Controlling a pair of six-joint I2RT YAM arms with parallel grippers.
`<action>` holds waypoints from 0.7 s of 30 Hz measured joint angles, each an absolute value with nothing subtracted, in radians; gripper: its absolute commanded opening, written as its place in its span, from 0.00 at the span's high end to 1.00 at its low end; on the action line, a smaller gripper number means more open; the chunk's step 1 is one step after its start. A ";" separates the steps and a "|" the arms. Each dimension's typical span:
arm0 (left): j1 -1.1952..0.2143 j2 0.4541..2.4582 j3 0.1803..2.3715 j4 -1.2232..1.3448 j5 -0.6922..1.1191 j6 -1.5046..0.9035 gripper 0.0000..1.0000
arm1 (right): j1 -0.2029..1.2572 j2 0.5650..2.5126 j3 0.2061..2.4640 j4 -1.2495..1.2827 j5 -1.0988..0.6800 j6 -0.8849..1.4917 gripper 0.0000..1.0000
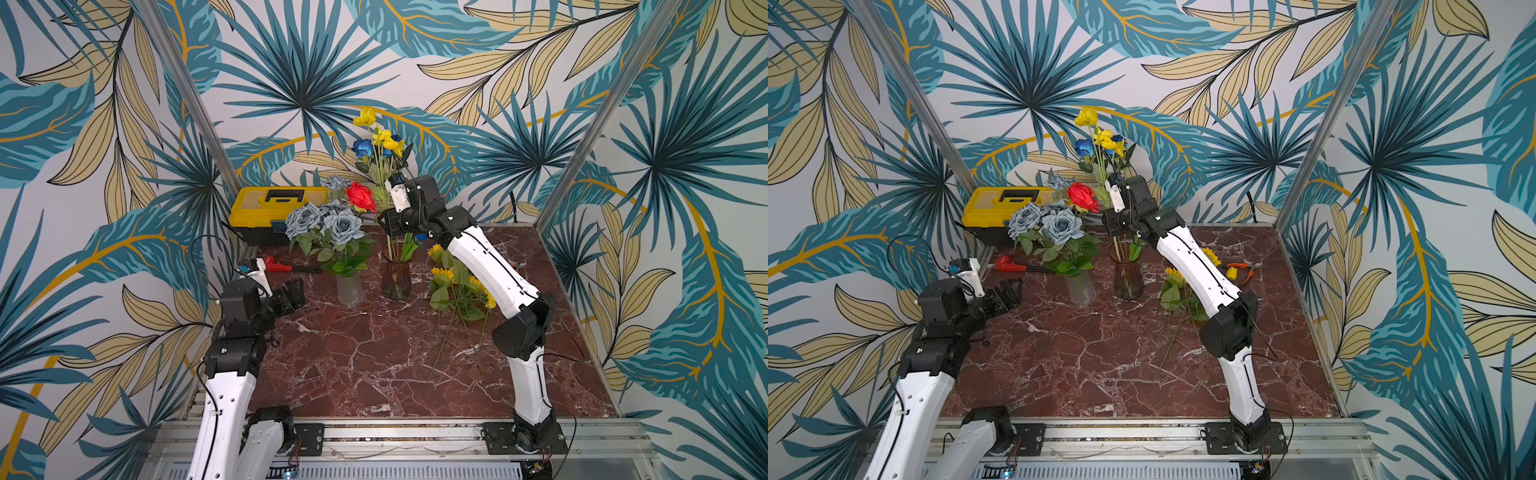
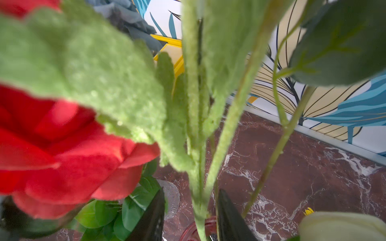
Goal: Pick out yellow flowers from the vase
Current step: Pick up the flower from the vase.
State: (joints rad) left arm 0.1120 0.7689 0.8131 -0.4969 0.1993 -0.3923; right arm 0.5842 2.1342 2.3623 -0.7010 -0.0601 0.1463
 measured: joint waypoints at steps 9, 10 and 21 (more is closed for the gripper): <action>0.118 0.773 0.813 -0.494 0.220 -0.394 0.10 | 0.584 2.134 2.364 -0.698 -0.064 0.154 0.86; 0.120 0.773 0.813 -0.493 0.222 -0.394 0.10 | 0.584 2.134 2.364 -0.698 -0.064 0.153 0.87; 0.129 0.783 0.813 -0.490 0.238 -0.394 0.10 | 0.583 2.134 2.363 -0.694 -0.068 0.154 0.96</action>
